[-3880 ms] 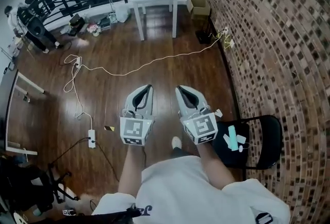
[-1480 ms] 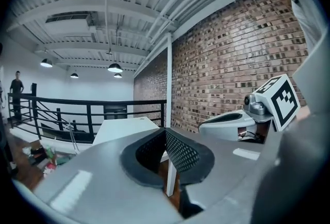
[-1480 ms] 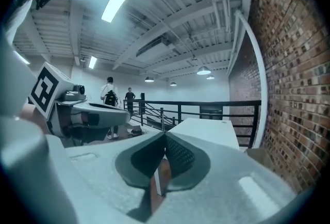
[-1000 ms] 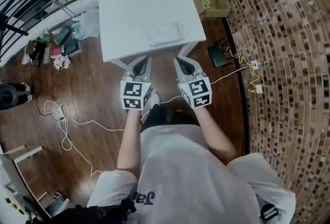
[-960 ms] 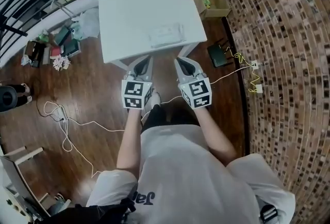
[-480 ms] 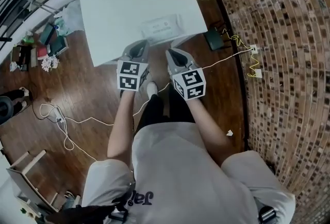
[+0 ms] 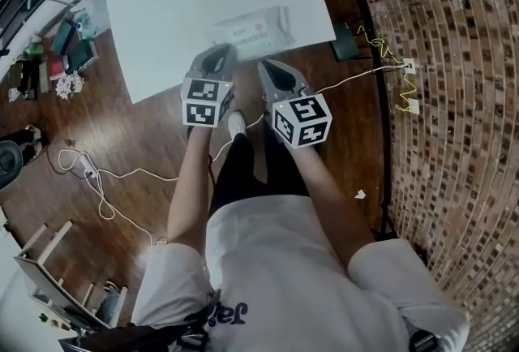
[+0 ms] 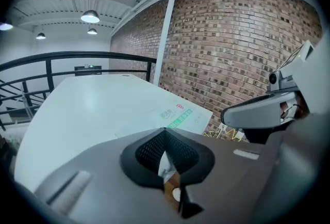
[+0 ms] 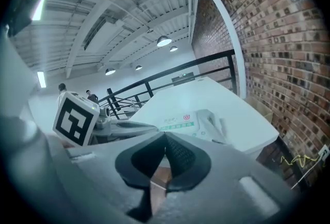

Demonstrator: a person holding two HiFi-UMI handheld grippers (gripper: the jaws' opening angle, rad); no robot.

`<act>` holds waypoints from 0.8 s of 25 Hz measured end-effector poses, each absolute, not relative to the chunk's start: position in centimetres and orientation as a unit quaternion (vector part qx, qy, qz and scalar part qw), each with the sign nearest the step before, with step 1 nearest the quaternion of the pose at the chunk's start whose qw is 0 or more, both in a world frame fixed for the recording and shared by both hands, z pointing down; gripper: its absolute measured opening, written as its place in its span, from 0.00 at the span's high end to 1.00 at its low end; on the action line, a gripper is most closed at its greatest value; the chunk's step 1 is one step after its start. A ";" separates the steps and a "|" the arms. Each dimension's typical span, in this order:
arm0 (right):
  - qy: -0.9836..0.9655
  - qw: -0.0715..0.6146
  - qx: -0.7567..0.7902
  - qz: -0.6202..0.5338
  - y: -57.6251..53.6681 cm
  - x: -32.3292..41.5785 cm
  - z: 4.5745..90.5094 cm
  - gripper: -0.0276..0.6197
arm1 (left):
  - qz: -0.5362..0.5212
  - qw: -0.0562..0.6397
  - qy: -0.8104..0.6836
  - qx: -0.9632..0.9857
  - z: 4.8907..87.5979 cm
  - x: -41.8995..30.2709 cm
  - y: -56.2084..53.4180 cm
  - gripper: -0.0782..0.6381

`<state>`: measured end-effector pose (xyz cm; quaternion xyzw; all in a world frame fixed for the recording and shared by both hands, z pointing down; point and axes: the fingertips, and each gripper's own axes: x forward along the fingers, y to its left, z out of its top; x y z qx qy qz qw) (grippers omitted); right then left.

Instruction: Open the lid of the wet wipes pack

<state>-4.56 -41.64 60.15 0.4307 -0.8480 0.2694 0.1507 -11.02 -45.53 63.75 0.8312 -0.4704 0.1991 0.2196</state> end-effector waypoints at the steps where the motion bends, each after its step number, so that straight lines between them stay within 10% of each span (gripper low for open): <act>1: -0.846 0.142 0.431 0.279 -41.9 -4.6 60.2 0.97 | 0.192 0.225 -0.471 0.831 63.9 -11.0 -45.5 0.87; 20: -0.752 0.023 0.440 0.491 -44.9 -6.5 63.2 0.74 | 0.155 0.222 -0.497 0.825 64.1 -11.5 -45.4 0.87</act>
